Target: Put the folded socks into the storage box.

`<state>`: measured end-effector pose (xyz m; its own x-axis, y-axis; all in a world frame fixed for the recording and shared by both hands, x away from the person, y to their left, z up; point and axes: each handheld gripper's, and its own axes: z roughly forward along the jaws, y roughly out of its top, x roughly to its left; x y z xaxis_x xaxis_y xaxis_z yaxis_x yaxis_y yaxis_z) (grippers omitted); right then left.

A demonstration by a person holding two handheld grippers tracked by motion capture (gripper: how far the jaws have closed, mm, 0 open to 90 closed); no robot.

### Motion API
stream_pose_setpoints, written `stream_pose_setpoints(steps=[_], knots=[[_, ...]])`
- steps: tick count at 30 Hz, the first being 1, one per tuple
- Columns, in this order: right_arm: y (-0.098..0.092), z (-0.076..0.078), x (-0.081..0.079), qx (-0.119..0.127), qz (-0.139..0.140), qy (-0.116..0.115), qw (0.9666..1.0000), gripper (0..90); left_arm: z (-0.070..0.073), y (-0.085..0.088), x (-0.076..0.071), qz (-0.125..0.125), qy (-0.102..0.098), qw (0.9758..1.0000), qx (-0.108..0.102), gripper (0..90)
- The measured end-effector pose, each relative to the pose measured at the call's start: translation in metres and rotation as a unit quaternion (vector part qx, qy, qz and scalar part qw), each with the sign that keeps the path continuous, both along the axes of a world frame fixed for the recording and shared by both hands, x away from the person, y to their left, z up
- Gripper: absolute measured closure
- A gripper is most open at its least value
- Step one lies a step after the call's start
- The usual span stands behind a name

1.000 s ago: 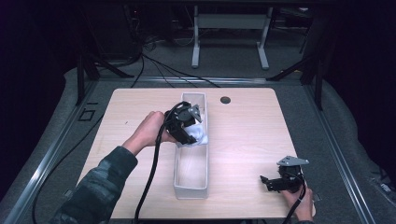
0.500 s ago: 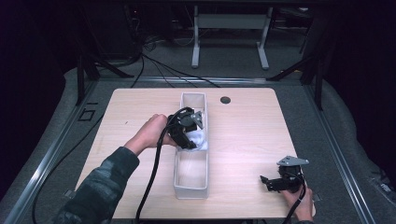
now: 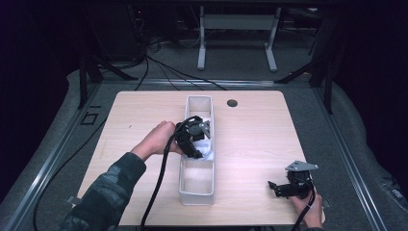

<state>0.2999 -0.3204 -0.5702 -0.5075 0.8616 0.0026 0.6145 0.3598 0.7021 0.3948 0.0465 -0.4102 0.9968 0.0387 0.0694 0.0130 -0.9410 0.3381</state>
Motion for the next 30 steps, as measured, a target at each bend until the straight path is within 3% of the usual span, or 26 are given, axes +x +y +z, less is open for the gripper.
stream_pose_setpoints(steps=[3, 30], knots=[[0.0, 0.0, 0.0, 0.0, 0.0, 0.0, 1.0, 0.0, -0.004, -0.001, 0.001, -0.006, 0.002, 0.9999, 0.009, 54.5], [0.0, 0.0, 0.0, 0.0, 0.0, 0.0, 1.0, 0.0, -0.038, -0.006, 0.006, -0.02, 0.034, 0.9992, 0.011, 54.2]])
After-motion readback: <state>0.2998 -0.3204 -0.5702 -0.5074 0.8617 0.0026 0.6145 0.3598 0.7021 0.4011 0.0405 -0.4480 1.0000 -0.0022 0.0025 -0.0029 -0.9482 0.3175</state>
